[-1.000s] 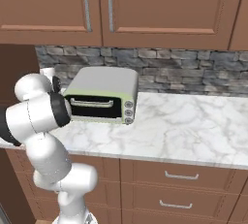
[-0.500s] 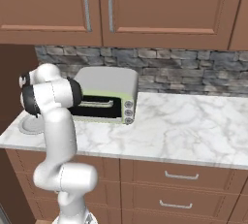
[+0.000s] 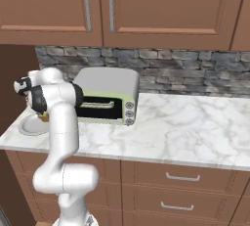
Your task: Take the baked cake out of the oven and place it on the plate for cooling. Then close the oven door.
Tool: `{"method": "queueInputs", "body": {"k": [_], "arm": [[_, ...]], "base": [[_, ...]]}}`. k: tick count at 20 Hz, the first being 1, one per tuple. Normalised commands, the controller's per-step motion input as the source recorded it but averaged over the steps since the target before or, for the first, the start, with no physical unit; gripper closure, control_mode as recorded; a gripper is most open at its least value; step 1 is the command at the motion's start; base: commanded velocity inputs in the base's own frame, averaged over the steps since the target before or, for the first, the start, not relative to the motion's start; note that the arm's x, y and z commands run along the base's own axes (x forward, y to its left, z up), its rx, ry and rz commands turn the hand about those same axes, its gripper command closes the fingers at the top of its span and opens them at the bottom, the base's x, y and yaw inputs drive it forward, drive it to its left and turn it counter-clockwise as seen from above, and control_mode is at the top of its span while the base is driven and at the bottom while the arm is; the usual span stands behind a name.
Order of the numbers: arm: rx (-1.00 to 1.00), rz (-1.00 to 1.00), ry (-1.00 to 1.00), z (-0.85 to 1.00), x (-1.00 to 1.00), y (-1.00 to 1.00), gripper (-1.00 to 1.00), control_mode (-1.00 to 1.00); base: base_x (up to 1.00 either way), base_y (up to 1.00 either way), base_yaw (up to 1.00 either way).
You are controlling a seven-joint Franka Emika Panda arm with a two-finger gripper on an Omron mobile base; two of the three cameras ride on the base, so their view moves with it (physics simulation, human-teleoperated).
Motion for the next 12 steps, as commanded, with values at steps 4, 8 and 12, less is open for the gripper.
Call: {"method": "queueInputs", "body": {"k": [4,8,12], "arm": [[0.00,0.00,-0.08,-0.23,0.02,0.41,1.00,-1.00],[0.03,0.00,-0.10,-0.23,-0.06,0.28,1.00,-1.00],[0.05,0.00,-0.06,-0.20,-0.24,0.24,1.00,-1.00]], "base": [[0.00,0.00,0.00],[0.00,0.00,0.00],[0.00,0.00,0.00]]}}
